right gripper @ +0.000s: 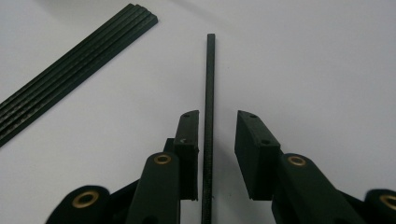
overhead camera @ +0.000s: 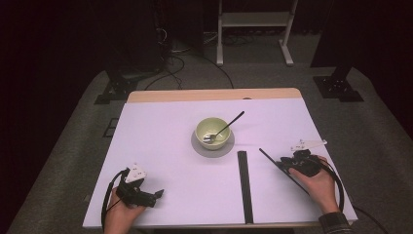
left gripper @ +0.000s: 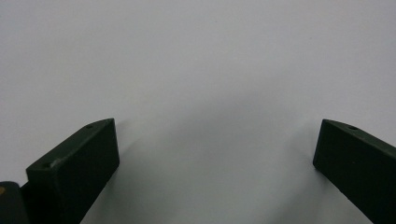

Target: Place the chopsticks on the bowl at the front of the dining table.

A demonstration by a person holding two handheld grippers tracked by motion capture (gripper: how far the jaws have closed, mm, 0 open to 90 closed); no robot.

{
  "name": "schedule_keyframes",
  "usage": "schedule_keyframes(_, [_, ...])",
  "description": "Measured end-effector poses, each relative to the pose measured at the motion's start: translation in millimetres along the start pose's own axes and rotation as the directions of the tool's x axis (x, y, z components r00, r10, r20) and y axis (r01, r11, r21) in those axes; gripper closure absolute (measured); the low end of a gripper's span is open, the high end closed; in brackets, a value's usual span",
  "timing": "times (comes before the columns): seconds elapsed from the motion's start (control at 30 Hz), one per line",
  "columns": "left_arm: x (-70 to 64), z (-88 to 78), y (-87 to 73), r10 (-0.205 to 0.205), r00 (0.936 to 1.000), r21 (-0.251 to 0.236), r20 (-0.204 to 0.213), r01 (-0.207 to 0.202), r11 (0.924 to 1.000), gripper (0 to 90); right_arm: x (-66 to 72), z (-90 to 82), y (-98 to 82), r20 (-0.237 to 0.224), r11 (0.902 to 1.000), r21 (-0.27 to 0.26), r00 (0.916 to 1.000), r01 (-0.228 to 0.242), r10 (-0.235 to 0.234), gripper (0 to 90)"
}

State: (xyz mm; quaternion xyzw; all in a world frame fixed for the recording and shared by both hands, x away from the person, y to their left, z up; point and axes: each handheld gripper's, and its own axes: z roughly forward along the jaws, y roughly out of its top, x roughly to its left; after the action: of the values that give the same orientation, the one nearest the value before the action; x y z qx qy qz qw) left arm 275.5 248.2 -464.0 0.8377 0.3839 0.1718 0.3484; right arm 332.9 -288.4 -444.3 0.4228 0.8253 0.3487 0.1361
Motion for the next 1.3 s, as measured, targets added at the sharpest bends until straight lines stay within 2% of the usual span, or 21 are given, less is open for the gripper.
schedule_keyframes(0.4, [0.0,0.0,0.0,0.000,1.0000,0.000,0.000,0.000,1.0000,0.0,2.8,7.3,-1.0,-0.001,0.9995,0.032,1.0000,0.007,-0.007,75.7])
schedule_keyframes(0.8, [0.0,0.0,0.0,0.000,1.0000,0.000,0.000,0.000,1.0000,0.0,4.2,6.7,-2.0,0.013,0.9994,0.031,0.9998,0.014,-0.015,79.0])
schedule_keyframes(1.03, [0.0,0.0,0.0,0.000,1.0000,0.000,0.000,0.000,1.0000,0.0,2.8,5.9,-2.5,0.020,0.9993,0.036,0.9997,0.013,-0.014,85.2])
schedule_keyframes(1.3, [0.0,0.0,0.0,0.000,1.0000,0.000,0.000,0.000,1.0000,0.0,2.9,5.9,-2.3,0.022,0.9993,0.037,0.9997,0.007,-0.008,85.8])
